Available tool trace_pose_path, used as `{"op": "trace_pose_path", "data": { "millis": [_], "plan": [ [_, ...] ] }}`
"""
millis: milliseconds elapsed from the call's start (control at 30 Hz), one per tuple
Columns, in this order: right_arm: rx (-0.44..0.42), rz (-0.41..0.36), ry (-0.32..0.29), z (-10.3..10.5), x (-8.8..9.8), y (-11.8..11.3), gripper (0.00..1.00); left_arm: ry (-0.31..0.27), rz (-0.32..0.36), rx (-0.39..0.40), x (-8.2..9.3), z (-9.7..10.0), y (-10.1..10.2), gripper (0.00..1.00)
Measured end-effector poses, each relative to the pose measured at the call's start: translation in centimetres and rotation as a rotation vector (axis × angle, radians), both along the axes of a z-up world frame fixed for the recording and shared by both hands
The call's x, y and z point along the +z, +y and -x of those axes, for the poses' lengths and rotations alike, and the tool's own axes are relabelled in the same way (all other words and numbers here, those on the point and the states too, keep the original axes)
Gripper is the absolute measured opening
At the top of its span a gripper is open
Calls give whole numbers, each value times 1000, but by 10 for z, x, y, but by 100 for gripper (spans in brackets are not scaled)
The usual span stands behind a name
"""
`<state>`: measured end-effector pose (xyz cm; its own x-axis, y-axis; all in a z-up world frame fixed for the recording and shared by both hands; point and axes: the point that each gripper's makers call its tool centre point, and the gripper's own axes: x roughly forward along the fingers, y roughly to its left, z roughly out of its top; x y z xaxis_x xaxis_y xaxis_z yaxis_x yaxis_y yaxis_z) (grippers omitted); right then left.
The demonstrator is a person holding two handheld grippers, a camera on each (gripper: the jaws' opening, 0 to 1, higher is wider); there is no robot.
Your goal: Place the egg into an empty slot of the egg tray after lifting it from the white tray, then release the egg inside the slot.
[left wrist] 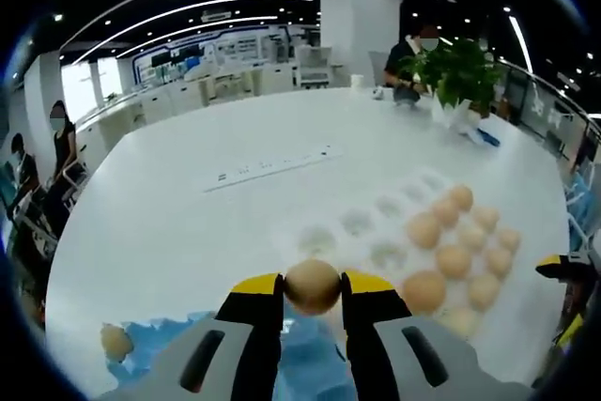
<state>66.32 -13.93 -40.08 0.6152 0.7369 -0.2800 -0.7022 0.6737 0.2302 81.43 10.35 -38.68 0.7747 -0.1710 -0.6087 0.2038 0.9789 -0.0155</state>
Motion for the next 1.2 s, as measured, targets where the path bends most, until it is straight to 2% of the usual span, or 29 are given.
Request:
{"op": "trace_pose_path", "data": {
  "millis": [533,633,1200],
  "plan": [
    [9,4,5,3,-1,4,79,23,-22,60,-5,10,36,23],
    [8,5,6,3,-2,4,79,29,-13,57,-7,14,37,23],
    [20,4,-6,5,0,7,80,28,-25,111,-5,21,71,23]
  ]
}}
